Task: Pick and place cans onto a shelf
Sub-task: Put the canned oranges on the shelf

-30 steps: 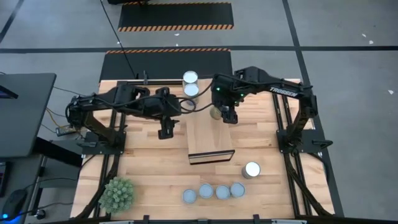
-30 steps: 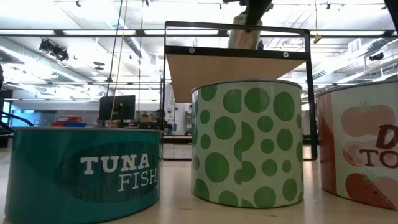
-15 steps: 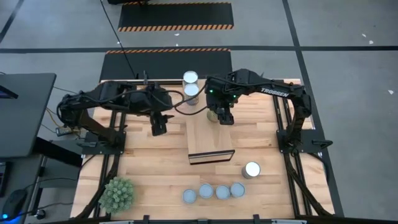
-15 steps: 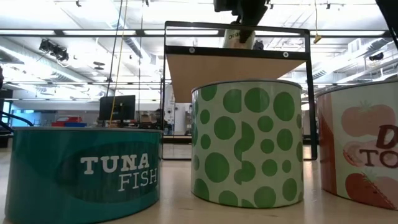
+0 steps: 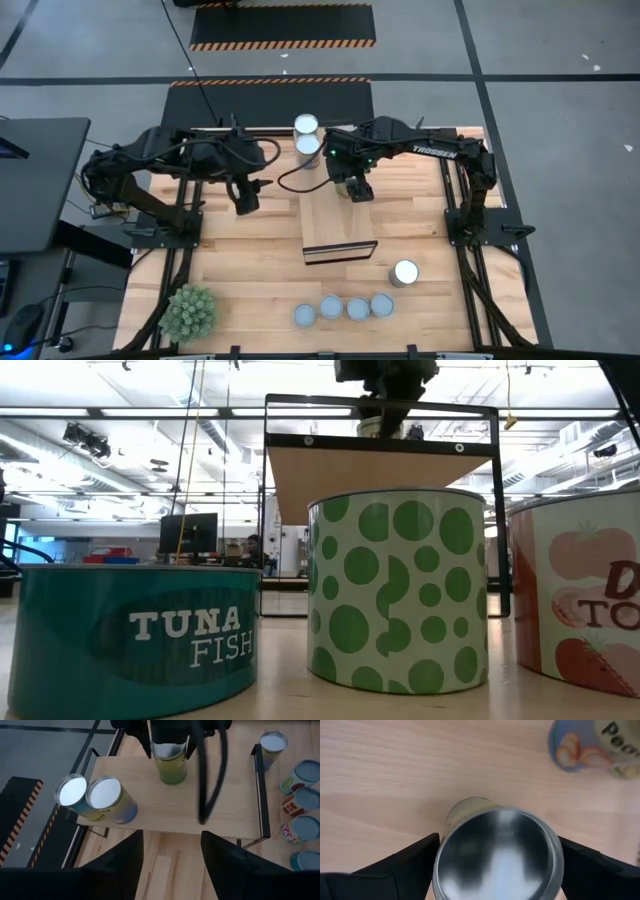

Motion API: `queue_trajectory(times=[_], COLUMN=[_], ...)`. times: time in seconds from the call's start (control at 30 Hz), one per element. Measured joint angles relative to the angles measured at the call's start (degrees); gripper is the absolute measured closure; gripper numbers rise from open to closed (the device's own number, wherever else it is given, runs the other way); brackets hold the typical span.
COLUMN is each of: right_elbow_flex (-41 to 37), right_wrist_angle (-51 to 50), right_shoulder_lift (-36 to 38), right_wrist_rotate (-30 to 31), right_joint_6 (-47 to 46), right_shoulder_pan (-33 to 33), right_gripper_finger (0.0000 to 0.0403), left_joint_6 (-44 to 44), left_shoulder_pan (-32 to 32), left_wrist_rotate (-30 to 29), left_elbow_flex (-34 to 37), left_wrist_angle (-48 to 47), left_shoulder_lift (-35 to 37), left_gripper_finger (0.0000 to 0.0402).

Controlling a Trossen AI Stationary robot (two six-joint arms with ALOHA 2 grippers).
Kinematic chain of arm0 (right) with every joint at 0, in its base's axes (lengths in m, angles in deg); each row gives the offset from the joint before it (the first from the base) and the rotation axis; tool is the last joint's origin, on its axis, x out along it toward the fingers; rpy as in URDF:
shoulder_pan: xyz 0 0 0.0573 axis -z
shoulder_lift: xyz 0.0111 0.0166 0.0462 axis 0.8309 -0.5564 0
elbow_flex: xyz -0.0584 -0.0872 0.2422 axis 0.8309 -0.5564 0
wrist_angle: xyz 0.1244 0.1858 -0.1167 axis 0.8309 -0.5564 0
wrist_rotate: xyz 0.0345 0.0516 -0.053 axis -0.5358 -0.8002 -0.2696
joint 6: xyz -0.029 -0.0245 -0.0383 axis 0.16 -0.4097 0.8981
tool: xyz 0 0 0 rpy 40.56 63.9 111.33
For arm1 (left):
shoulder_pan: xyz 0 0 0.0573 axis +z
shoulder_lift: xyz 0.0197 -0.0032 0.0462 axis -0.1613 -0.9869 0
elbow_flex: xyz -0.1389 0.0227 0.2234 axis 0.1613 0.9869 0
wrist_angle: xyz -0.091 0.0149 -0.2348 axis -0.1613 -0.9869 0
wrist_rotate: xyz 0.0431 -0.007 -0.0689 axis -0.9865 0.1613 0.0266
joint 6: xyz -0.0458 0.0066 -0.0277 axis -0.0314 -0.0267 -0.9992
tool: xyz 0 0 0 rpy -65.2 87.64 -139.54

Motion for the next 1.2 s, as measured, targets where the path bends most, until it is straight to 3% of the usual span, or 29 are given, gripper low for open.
queue_trajectory(times=[0.27,0.63,0.9,1.2], right_elbow_flex=[0.0,0.1,-0.3,-12.7], right_wrist_angle=[1.2,6.5,-2.8,2.4], right_shoulder_lift=[0.3,7.0,13.5,18.3], right_wrist_rotate=[4.5,5.6,6.7,6.2], right_joint_6=[3.7,-2.0,-12.5,-14.2], right_shoulder_pan=[-3.5,-7.0,-7.0,-3.9], right_gripper_finger=[0.0038,0.0038,0.004,0.0054], left_joint_6=[0.0,1.6,1.1,2.4], left_shoulder_pan=[0.0,0.0,0.0,0.0], left_wrist_rotate=[0.0,0.0,0.0,0.0], left_elbow_flex=[0.0,0.0,0.0,0.0], left_wrist_angle=[0.0,0.0,0.0,0.0], left_shoulder_lift=[0.0,0.0,-0.1,-0.1], left_gripper_finger=[0.0199,0.0199,0.0199,0.0198])
